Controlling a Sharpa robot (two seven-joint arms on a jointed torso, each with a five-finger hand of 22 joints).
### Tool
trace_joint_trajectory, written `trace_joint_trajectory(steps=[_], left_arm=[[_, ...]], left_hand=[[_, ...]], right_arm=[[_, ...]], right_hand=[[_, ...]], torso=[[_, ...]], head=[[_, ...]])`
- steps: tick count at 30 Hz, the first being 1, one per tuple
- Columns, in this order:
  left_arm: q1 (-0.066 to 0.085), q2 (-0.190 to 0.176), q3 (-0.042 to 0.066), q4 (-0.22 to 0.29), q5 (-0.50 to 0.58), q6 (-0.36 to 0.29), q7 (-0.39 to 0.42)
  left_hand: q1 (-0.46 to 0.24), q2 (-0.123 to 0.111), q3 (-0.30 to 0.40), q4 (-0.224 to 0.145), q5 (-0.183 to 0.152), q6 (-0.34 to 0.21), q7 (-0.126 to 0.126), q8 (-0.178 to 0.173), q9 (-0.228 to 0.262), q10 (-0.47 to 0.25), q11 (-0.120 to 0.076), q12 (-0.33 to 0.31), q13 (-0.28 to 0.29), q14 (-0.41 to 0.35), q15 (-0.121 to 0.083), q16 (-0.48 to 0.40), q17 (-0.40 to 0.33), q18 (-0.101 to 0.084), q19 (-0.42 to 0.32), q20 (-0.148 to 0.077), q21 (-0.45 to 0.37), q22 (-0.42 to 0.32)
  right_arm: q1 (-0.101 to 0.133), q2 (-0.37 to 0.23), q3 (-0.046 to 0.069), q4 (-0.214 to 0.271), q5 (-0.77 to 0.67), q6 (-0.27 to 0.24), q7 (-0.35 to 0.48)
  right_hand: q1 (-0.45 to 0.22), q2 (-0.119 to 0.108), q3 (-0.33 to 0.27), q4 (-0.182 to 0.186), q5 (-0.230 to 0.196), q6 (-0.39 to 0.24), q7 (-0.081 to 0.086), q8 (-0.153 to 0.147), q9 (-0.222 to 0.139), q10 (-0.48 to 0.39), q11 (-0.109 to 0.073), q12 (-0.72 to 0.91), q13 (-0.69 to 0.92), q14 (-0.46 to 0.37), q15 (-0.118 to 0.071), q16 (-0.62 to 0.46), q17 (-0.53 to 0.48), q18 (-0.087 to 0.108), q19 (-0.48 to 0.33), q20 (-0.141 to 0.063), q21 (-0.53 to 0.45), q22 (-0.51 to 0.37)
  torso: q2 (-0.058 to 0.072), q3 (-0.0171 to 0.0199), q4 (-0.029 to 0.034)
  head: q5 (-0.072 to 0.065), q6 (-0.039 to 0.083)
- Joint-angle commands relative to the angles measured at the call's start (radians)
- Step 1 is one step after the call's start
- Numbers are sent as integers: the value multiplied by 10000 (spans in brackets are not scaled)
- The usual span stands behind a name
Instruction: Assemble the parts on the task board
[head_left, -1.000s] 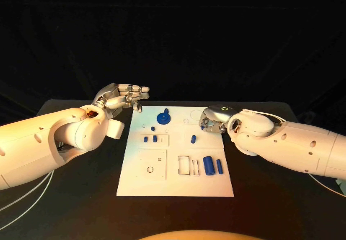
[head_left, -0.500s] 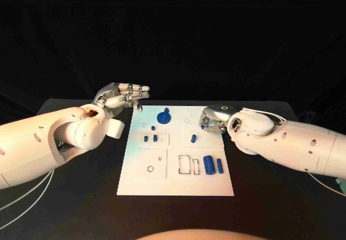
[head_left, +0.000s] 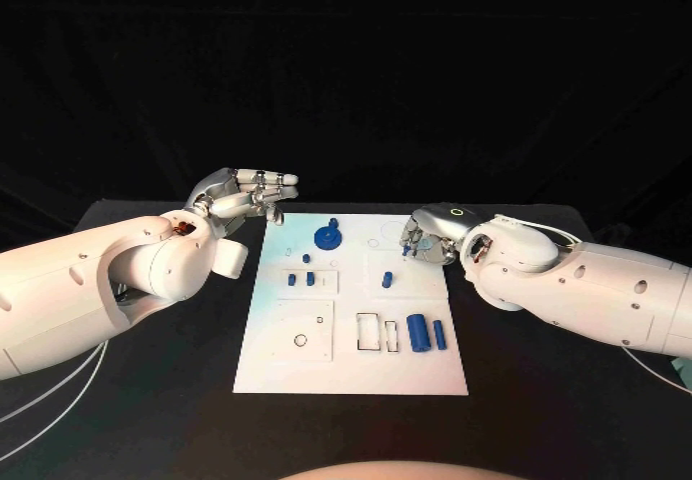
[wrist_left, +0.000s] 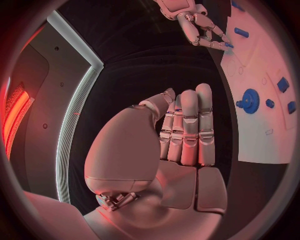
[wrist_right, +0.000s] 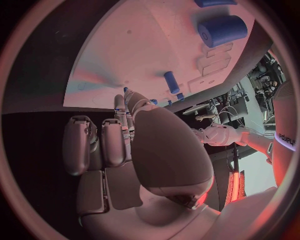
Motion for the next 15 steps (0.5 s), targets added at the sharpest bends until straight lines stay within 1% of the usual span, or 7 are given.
trace_joint_trajectory(steps=[1,3,6,9,11,12,15], left_arm=[[13,40,10,-4,-13,191,-9],[12,48,10,-12,-20,198,-18],[12,54,10,-16,-28,212,-35],[12,52,9,-15,-31,216,-48],[11,52,9,-19,-32,211,-51],[10,59,9,-25,-33,205,-54],[9,82,8,-31,-34,201,-62]], left_hand=[[44,14,3,-71,-3,-65,34,11,-9,-69,16,60,17,-60,23,-33,-12,56,73,19,-42,-12],[50,15,3,-79,-3,-70,36,12,-10,-74,18,62,18,-63,24,-34,-13,56,73,19,-45,-14],[56,15,2,-87,-4,-74,39,12,-11,-80,20,65,19,-66,25,-36,-15,56,74,19,-47,-15],[56,15,2,-87,-4,-74,39,12,-11,-80,20,65,19,-66,25,-36,-15,56,74,19,-47,-15],[56,15,2,-87,-4,-74,39,12,-11,-80,20,65,19,-66,25,-36,-15,56,74,19,-47,-15],[56,15,2,-87,-4,-74,39,12,-11,-80,20,65,19,-66,25,-36,-15,56,74,19,-47,-15],[56,15,2,-87,-4,-74,39,12,-11,-80,20,65,19,-66,25,-36,-15,56,74,19,-47,-15]], right_arm=[[38,-98,23,159,43,-545,-64],[61,-198,45,310,101,-578,-76],[105,-428,77,707,285,-583,-98],[130,-637,96,1220,428,-601,-106],[138,-713,103,1541,493,-618,-106],[141,-742,107,1848,536,-637,-104],[117,-690,111,2340,582,-634,-97]], right_hand=[[-107,-15,69,-3,-58,87,-3,2,-14,87,14,-54,-5,404,-48,34,1,-151,78,-25,37,1649],[-136,-26,86,-6,-79,91,-6,0,-10,97,11,-58,-3,405,-49,40,6,-153,82,-26,45,1654],[-184,-44,106,-5,-103,104,-9,1,-3,116,8,-61,0,409,-52,53,20,-168,115,-28,112,1683],[-218,-56,116,-3,-115,107,-9,-1,0,125,8,-65,2,410,-53,55,20,-174,128,-29,137,1695],[-219,-56,116,-2,-116,107,-9,-2,0,126,8,-65,2,410,-53,56,21,-174,128,-29,138,1696],[-230,-58,121,-1,-117,108,-9,-3,1,127,8,-67,3,411,-53,62,28,-177,135,-29,152,1702],[-235,-58,124,-1,-116,108,-9,-3,1,128,8,-68,3,411,-53,61,26,-178,137,-29,156,1704]], torso=[[6,-1,-3],[-1,0,-5],[-1,2,-1],[10,-3,-13],[10,-1,-21],[10,1,-20],[8,-6,3]], head=[[20,20],[22,14],[44,18],[95,32],[129,15],[145,17],[169,19]])
